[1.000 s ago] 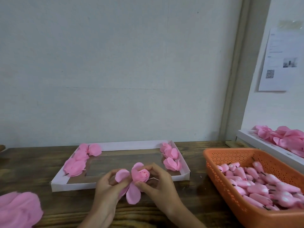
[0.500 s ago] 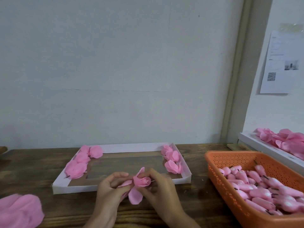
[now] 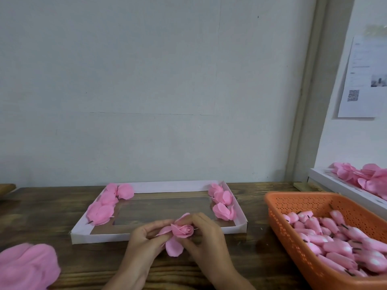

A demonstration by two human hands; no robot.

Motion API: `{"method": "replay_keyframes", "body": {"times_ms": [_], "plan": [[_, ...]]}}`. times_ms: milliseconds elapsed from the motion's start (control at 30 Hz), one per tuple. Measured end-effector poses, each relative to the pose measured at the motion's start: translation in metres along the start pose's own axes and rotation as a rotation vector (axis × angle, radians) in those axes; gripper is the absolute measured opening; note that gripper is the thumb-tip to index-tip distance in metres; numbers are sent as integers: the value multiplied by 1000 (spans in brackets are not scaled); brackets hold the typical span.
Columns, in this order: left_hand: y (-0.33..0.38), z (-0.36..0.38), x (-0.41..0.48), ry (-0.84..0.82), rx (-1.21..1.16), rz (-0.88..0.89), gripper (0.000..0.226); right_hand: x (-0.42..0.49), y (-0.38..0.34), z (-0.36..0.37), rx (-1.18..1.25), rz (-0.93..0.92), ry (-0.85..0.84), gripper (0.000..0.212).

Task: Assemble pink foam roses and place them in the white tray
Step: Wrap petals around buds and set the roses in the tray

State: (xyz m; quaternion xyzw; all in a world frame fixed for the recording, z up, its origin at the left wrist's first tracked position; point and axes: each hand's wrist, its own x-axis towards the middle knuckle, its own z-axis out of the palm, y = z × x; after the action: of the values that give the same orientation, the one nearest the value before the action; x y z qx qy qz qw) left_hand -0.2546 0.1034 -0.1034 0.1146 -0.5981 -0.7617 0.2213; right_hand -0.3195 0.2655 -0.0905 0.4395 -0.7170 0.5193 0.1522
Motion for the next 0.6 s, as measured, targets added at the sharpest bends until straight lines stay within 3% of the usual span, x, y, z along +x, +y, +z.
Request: {"method": "replay_keyframes", "body": {"times_ms": [267, 367, 433, 600], "plan": [[6, 4, -8, -2, -52, 21, 26, -1, -1, 4, 33, 8, 10, 18], [9, 5, -12, -34, -37, 30, 13, -2, -3, 3, 83, 35, 9, 23], [10, 2, -11, -67, 8, 42, 27, -1, -5, 1, 149, 100, 9, 30], [9, 8, -13, -66, 4, -2, 22, 1, -5, -3, 149, 166, 35, 26]]}}
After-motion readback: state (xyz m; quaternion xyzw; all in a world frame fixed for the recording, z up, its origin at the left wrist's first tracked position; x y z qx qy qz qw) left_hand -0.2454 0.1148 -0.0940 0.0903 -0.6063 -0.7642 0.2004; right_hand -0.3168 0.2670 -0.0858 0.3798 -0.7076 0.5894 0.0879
